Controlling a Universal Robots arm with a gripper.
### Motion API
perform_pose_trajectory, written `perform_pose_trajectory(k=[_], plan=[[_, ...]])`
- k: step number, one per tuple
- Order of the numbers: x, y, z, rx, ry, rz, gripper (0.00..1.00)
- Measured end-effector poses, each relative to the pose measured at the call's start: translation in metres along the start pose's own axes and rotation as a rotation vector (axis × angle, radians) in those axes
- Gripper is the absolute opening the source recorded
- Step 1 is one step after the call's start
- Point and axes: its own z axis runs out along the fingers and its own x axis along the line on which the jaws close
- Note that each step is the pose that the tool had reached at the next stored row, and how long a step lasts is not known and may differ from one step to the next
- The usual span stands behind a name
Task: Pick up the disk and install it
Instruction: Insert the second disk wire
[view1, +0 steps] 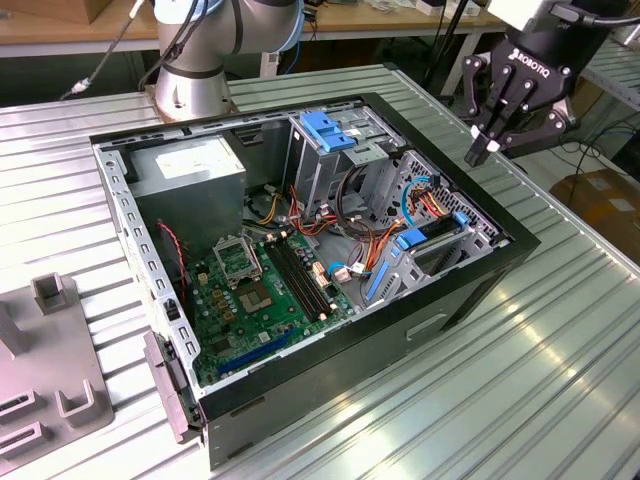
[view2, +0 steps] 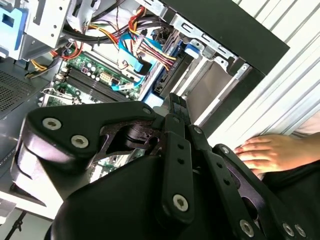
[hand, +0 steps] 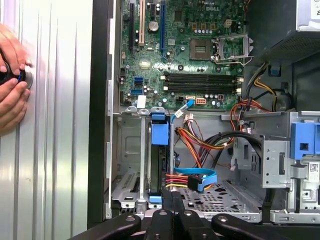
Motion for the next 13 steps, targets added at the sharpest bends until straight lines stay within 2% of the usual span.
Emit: perform_pose_trajectory(k=[2,5,10,13], plan=[[-0.0047,0.0015,0.0019,-0.0003,0.0107,-0.004,0.10],[-0.0083,0.0036,0.0091,-0.0002,0.0116,-0.008,0.10],[-0.0114,0.0036,0.0195,-0.0002,0.0124,-0.010,0.10],[-0.0172,0.0034,0.0247,-0.0005,0.0224,-0.010,0.10]])
